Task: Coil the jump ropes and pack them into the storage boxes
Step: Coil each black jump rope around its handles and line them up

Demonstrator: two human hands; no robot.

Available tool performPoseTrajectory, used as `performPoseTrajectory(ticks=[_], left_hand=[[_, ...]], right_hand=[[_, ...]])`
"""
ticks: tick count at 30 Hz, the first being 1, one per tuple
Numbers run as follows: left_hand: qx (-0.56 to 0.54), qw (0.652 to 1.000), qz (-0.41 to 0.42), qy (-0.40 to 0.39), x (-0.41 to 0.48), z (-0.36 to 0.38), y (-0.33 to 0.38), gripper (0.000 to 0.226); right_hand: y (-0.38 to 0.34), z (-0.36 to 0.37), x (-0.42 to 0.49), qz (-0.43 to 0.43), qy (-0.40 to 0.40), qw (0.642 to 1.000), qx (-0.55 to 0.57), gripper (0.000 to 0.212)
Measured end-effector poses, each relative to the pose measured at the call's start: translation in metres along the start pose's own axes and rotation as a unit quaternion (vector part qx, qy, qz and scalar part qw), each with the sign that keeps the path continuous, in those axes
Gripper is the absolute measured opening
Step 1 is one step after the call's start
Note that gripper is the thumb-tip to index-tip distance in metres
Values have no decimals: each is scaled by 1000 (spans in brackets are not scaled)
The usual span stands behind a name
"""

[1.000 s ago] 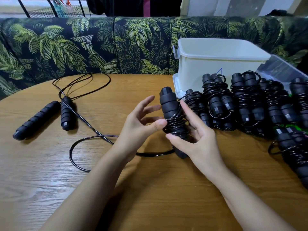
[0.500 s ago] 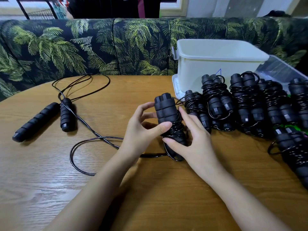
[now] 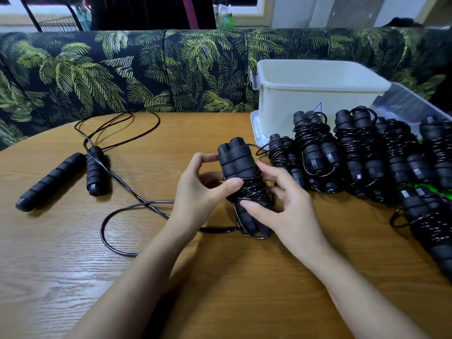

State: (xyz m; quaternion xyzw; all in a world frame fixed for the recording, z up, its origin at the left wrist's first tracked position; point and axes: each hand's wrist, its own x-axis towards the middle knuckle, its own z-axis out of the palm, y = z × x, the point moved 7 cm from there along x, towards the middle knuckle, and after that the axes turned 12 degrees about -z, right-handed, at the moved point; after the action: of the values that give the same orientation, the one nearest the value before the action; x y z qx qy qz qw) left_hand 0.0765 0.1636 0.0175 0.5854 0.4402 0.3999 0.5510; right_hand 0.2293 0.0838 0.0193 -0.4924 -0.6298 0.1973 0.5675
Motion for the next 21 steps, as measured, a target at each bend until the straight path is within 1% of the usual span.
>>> performPoseTrajectory(ticks=[3, 7, 11, 15, 17, 21], left_hand=[[-33, 999, 4, -14, 0, 0, 3, 52], [-60, 998, -7, -31, -1, 1, 7, 53], [-67, 997, -10, -37, 1, -2, 6, 47], [-83, 996, -17, -37, 3, -3, 4, 47], [-89, 996, -19, -23, 2, -4, 4, 50], [-83, 996, -12, 21, -1, -3, 3, 52]], right_hand=[[4, -2, 0, 21, 6, 999, 45, 62], [8, -3, 1, 35, 7, 996, 81, 59], [11, -1, 3, 54, 9, 989, 135, 64], [9, 1, 2, 64, 12, 984, 166, 60], [8, -1, 2, 48, 18, 990, 128, 58], [1, -7, 2, -22, 54, 998, -7, 54]])
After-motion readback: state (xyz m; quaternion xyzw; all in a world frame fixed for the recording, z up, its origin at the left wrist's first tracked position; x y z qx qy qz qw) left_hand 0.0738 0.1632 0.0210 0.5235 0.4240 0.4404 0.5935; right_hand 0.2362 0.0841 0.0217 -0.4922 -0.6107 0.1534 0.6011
